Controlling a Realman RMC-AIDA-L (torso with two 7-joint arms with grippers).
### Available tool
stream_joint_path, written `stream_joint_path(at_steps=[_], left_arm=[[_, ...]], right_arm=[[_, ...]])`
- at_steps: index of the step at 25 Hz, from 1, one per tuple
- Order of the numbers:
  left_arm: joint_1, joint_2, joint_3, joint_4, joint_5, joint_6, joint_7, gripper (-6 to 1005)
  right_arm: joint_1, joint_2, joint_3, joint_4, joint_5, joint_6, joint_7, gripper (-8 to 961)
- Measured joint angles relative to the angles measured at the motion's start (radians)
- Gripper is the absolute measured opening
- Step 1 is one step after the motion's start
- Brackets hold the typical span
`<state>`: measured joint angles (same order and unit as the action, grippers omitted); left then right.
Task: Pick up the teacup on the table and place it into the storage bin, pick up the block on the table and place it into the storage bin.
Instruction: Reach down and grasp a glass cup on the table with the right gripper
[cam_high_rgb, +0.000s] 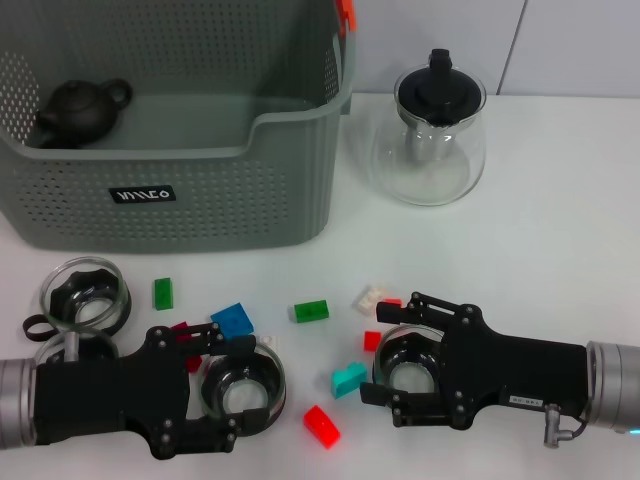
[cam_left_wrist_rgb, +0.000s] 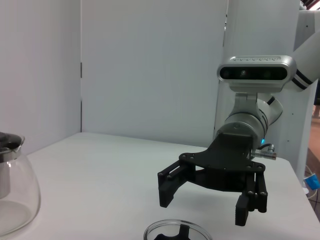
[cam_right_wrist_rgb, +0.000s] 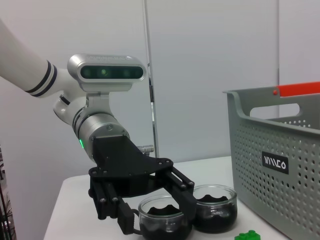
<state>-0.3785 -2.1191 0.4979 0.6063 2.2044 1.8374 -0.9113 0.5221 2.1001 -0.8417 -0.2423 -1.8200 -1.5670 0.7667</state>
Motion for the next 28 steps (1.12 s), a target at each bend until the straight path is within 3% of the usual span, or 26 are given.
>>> stream_joint_path(at_steps=[28], left_arm=[[0.001,-0.004,0.001,0.0,0.0,-0.004,-0.003,732]], right_arm=[[-0.007,0.0,0.0,0.0,0.0,0.0,0.004,915]])
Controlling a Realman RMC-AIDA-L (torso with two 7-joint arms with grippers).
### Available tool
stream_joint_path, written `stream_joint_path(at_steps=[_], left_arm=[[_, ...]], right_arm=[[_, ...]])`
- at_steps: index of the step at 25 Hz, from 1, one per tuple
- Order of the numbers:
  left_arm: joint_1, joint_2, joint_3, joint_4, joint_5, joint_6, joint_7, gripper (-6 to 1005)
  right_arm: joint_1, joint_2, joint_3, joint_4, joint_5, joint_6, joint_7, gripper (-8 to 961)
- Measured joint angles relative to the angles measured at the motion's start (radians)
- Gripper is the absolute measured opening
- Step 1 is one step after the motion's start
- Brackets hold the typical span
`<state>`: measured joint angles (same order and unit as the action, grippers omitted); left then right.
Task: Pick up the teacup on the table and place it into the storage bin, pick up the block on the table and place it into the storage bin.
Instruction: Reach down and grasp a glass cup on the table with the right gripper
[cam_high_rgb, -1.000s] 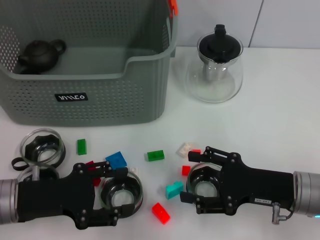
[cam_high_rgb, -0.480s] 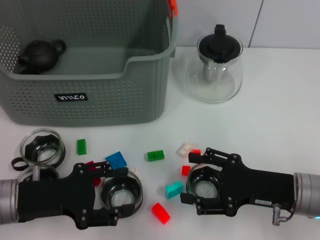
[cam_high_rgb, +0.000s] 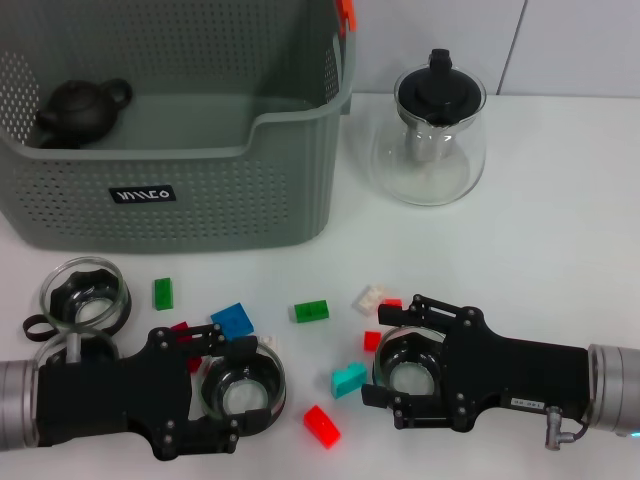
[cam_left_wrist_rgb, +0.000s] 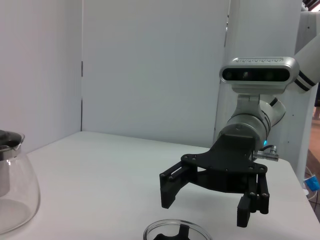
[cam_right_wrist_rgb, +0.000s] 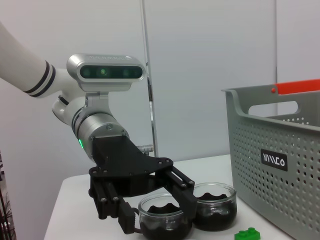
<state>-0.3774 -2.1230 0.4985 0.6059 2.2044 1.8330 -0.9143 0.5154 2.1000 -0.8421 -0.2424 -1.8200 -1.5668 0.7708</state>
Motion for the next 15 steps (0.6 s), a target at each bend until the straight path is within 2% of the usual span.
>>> stream_joint_path(at_steps=[15], left_arm=[[-0.001,0.0,0.0,0.0,0.0,-0.004,0.0,732]], right_arm=[[0.002,0.0,0.001,0.0,0.001,-0.001,0.004,914]])
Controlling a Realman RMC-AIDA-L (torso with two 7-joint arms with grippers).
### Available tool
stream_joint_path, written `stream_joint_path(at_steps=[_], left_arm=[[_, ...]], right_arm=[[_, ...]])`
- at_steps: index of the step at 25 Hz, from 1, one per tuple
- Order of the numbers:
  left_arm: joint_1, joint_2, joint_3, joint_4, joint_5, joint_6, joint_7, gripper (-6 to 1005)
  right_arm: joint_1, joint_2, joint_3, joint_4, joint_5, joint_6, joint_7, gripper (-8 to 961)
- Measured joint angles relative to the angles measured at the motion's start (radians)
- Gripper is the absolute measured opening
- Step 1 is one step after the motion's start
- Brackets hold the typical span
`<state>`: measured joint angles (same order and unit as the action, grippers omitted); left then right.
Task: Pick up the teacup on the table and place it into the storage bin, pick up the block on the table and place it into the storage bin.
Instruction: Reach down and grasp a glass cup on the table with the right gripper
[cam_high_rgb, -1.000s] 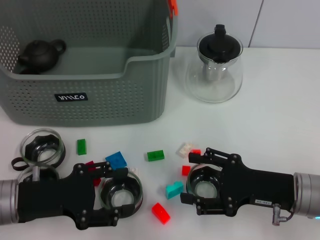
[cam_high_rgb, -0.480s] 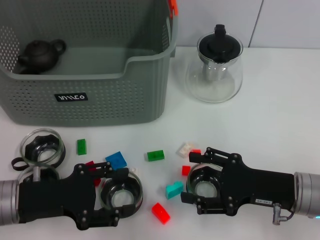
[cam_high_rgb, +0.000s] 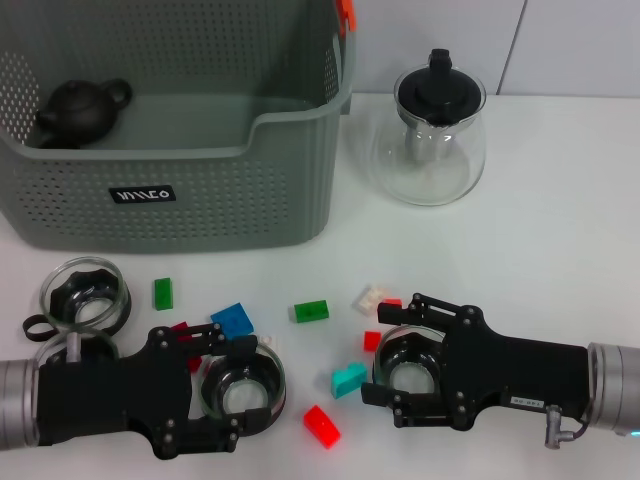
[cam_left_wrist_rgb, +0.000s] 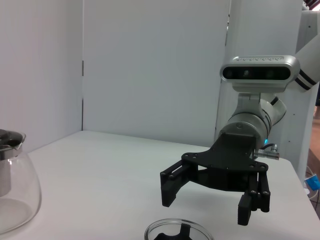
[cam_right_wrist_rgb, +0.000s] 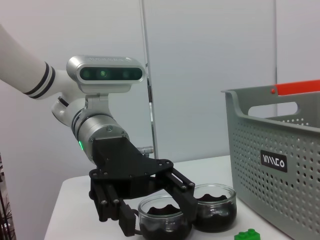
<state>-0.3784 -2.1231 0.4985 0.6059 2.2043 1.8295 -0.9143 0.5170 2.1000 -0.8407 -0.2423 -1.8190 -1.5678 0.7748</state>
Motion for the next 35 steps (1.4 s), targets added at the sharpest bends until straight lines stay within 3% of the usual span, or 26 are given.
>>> stream_joint_path(at_steps=[35], left_arm=[[-0.017,0.0,0.0,-0.002,0.0,-0.031,0.0,732]], right_arm=[[0.005,0.0,0.004,0.003,0.01,0.001,0.0,898]])
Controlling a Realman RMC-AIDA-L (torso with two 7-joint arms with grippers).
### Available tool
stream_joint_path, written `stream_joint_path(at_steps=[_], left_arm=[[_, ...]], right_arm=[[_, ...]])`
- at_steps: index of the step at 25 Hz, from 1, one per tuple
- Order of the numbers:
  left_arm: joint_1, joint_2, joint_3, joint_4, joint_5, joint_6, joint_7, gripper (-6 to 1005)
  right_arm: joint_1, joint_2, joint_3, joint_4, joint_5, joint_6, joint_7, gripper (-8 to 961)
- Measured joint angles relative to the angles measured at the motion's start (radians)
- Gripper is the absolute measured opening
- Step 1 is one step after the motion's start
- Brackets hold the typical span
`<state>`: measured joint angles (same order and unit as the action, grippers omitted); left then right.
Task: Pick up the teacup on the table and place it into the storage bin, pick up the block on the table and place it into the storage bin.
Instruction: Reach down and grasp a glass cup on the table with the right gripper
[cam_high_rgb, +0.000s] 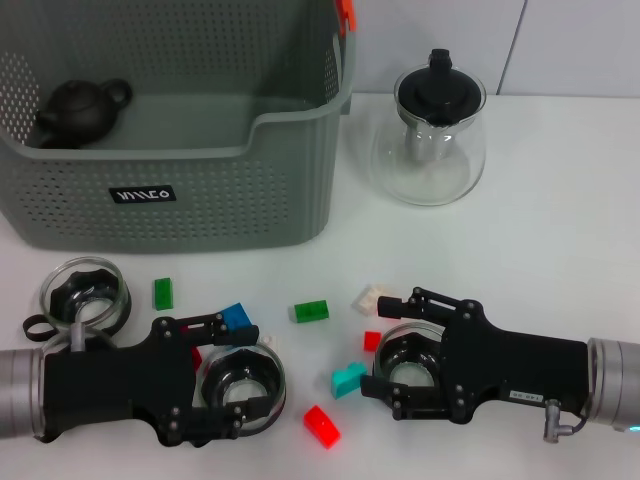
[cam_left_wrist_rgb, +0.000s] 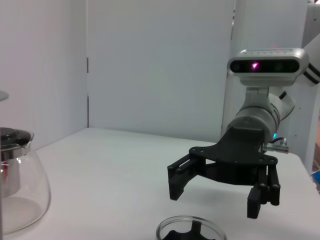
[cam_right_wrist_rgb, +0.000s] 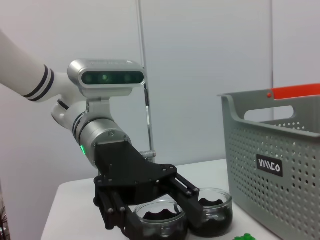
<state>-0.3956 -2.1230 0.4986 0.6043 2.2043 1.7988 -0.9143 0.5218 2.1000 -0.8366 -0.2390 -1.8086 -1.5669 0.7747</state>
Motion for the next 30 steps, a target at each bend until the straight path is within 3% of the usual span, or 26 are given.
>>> stream_joint_path(at_steps=[22,25,30], left_arm=[[-0.018,0.009,-0.007,-0.01,0.0,0.009,-0.001,732],[-0.007,0.015,-0.021,0.018,0.0,0.047,-0.022,732],[0.036,0.033,-0.097,0.094,0.0,0.128,-0.084,732]], right_arm=[[-0.009,-0.004,0.027,-0.021,-0.001,-0.015,0.04,851],[-0.033,-0.01,0.016,-0.136,-0.04,-0.056,0.191,845],[-0.067,-0.005,0.012,-0.504,-0.191,-0.144,0.619,834]])
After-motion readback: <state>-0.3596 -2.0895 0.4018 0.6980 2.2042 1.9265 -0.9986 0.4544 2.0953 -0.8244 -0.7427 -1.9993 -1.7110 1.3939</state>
